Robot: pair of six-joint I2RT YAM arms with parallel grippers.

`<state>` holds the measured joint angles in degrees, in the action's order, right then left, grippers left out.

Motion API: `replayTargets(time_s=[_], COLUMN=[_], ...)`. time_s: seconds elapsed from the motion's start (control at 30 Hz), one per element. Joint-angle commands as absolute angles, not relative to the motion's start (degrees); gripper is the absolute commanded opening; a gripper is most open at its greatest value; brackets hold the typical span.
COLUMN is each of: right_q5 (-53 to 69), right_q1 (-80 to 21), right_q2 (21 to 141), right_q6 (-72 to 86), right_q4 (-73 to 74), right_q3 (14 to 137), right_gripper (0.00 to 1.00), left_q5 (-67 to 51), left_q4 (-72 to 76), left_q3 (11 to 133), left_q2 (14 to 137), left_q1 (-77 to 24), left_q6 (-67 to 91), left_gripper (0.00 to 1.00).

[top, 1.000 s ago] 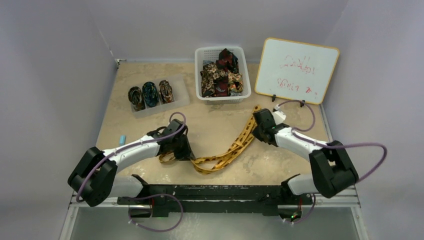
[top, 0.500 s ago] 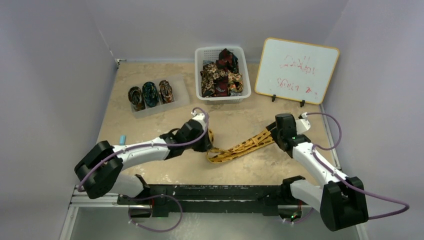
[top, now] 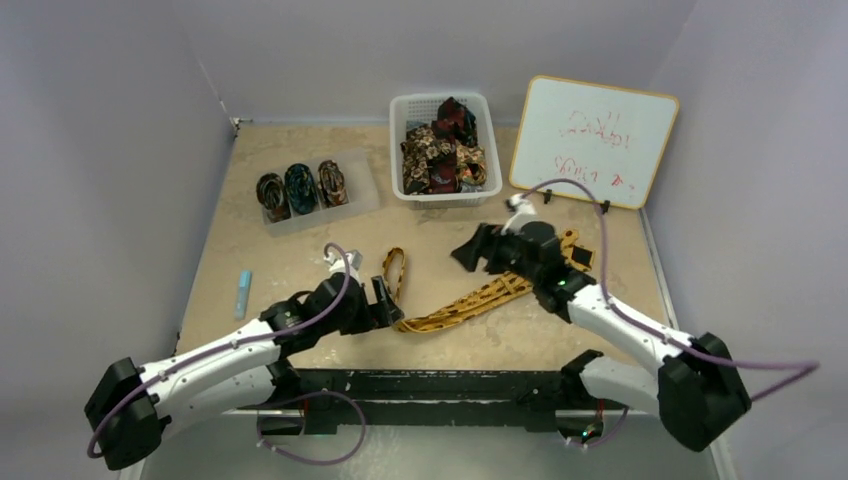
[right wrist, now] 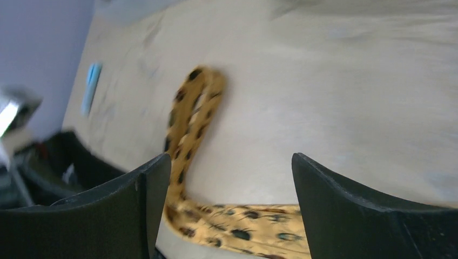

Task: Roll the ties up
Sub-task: Flatten out the tie at the center of the board.

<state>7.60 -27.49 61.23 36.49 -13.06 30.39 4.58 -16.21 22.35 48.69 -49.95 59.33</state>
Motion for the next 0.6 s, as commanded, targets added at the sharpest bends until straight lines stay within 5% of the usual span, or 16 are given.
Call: replayTargets(time_s=[0.0, 0.23, 0.57], right_q5=[13.2, 13.4, -1.1], right_q1=[-39.7, -50.6, -62.8], right_q2=[66.4, 72.8, 79.4], right_q6=[26.9, 20.7, 19.5], right_q4=[-27.7, -47.5, -48.7], right_q3=[30.4, 23.5, 24.6], right_gripper=[0.85, 0.90, 0.85], left_q5=[8.6, -14.3, -21.1], left_q4=[-30.8, -32.0, -28.5], left_q3=[28.2, 38.0, 53.4], left_q2=[48.1, 55.0, 75.4], left_q1=[-48.9, -21.0, -20.2], left_q6=[65.2, 49.2, 36.3], left_gripper=[0.88, 0.90, 0.91])
